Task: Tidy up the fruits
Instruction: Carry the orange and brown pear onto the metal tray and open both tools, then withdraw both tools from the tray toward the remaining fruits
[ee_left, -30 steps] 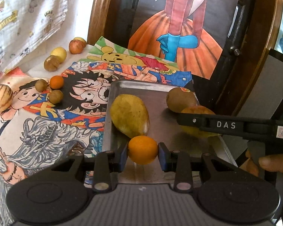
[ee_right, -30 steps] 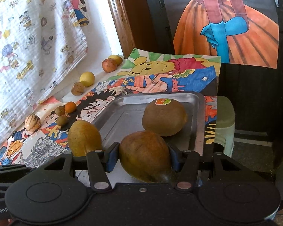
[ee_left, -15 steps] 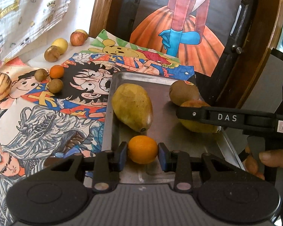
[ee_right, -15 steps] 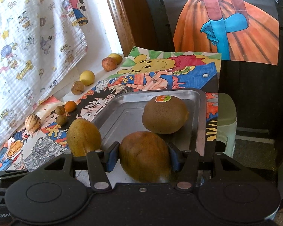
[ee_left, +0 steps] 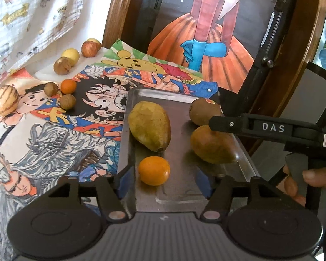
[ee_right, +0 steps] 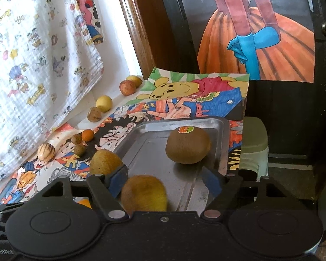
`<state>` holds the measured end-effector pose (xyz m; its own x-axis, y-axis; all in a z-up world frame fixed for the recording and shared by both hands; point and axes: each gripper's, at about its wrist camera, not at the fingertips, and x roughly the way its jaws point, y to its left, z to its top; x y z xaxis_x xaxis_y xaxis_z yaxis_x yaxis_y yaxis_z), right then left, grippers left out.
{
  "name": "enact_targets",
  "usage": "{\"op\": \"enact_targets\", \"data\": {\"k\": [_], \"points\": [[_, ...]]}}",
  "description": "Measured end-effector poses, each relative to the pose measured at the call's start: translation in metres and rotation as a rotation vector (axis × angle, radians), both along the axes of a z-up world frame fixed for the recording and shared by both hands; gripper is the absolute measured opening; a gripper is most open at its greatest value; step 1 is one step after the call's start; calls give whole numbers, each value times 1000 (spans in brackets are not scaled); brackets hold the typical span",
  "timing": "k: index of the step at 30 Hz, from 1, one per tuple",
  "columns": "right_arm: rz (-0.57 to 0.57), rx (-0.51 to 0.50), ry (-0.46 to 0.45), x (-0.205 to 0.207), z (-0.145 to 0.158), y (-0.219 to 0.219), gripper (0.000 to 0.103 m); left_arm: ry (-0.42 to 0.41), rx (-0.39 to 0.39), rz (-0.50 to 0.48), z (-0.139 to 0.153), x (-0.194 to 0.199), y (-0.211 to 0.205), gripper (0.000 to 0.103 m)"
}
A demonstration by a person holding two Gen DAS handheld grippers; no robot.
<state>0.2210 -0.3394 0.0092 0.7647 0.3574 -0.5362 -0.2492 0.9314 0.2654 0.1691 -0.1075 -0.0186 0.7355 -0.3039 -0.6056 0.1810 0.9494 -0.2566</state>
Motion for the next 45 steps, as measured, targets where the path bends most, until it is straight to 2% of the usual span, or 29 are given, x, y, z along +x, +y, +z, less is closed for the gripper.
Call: {"op": "enact_targets", "data": {"k": [9,13,15,21,25,29,37,45], "points": [[-4,-4,-39,-33,15,3,92,-41,1,99,18,-23,22,89],[-1,-10,-50,-51,21,7,102,-60,9,147,25,-35,33,98],[8,-14,-39,-59,22,10,102,-65,12,166,28,-40,37,101],[27,-50,10,-87,22,19,102,-45,16,211,31,-54,53,102],[28,-76,44,-107,20,28,102,18,52,239,27,-61,65,102],[18,-79,88,-127,17,37,102,50,48,268,23,-73,79,102],[70,-91,114,-158,17,66,102,37,41,317,26,-101,106,102],[158,-144,97,-172,24,98,102,42,28,376,27,-122,133,102]]}}
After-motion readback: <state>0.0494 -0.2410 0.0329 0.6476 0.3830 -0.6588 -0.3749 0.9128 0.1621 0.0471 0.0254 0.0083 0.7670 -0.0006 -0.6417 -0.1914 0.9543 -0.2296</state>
